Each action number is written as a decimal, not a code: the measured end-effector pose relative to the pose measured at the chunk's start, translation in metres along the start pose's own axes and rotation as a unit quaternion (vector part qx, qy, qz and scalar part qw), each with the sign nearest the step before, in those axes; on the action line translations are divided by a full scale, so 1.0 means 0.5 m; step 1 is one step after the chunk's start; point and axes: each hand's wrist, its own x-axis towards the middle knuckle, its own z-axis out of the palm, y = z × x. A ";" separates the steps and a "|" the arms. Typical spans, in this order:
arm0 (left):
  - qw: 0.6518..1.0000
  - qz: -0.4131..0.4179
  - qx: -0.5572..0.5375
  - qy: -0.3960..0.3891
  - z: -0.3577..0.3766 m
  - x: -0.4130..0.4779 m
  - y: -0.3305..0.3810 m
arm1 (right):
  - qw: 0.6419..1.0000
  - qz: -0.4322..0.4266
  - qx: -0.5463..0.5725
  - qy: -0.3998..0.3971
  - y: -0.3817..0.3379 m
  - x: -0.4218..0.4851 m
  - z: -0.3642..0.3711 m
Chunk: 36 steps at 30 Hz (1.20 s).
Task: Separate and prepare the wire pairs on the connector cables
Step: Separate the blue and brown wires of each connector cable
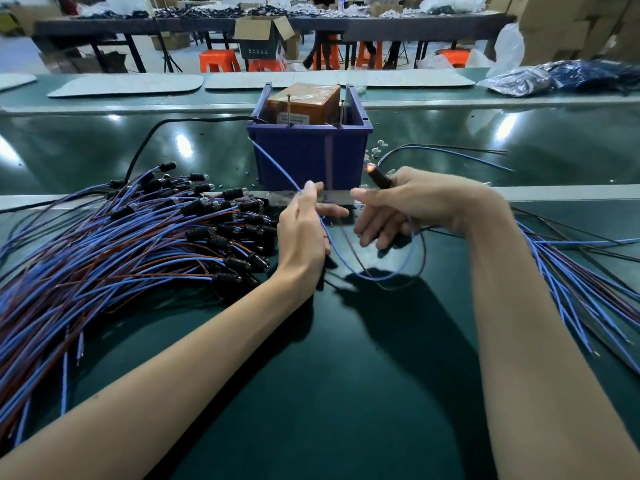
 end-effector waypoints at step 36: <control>0.919 0.059 0.150 -0.360 -0.006 -0.049 0.023 | 0.925 0.086 -0.323 0.179 0.014 0.001 -0.045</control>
